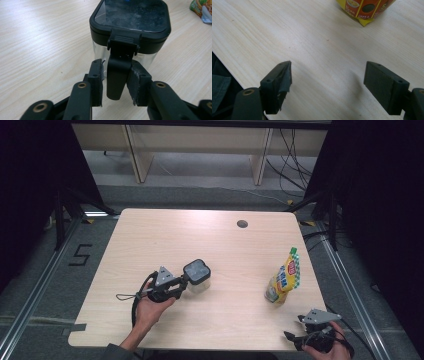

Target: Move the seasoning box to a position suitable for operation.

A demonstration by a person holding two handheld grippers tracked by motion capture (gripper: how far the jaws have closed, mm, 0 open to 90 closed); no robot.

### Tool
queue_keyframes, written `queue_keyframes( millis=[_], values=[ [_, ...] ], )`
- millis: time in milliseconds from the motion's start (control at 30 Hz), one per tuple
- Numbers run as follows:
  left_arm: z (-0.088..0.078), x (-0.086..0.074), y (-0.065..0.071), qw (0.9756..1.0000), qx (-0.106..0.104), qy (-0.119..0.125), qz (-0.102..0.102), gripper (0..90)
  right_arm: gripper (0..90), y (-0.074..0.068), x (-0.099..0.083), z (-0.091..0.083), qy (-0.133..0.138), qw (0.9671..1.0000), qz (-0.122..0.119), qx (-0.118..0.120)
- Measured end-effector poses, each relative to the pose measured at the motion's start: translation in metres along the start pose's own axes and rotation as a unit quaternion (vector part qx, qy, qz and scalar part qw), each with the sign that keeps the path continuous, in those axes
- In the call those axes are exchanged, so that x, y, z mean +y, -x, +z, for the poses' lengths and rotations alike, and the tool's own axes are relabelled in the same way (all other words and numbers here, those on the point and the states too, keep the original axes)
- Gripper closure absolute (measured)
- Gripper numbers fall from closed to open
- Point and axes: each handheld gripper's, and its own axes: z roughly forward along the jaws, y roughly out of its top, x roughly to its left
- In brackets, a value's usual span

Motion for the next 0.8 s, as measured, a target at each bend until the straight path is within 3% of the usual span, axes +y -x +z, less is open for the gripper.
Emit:
queue_keyframes(
  millis=[67, 133, 267, 467, 533, 600, 733, 767, 800],
  values=[
    [0.003, 0.000, 0.000, 1.0000, 0.004, 0.003, 0.001, 62.1, 23.5, 0.000, 0.000, 0.000, 0.001, 1.0000, 0.000, 0.000],
    [0.004, 0.002, 0.000, 0.9998, 0.008, -0.001, 0.017, 69.5, 23.6, -0.001, 0.000, 0.000, 0.002, 1.0000, 0.001, 0.000],
    [0.004, 0.002, 0.001, 0.9994, 0.014, -0.006, 0.031, 71.8, 23.6, -0.001, 0.000, 0.001, 0.002, 1.0000, 0.000, 0.002],
    [0.001, -0.001, 0.005, 0.9990, -0.008, -0.001, 0.044, 72.3, 23.8, -0.001, 0.000, 0.001, 0.001, 1.0000, -0.001, 0.004],
    [0.000, -0.002, 0.008, 0.9993, -0.010, 0.005, 0.036, 72.3, 23.8, -0.001, 0.000, 0.001, 0.001, 1.0000, -0.001, 0.005],
    [-0.002, -0.004, 0.011, 0.9990, -0.028, 0.004, 0.035, 72.4, 23.9, -0.001, 0.000, 0.001, 0.000, 1.0000, -0.002, 0.005],
    [-0.007, -0.007, 0.014, 0.9978, -0.043, 0.007, 0.051, 72.4, 23.9, -0.001, 0.000, 0.001, -0.002, 1.0000, -0.007, 0.005],
    [-0.009, -0.008, 0.017, 0.9979, -0.050, 0.006, 0.041, 72.3, 23.9, -0.001, 0.000, 0.001, -0.002, 1.0000, -0.008, 0.005],
    [-0.010, -0.008, 0.017, 0.9974, -0.052, 0.005, 0.050, 72.3, 24.0, -0.001, 0.000, 0.000, -0.003, 0.9999, -0.008, 0.005]
  ],
)
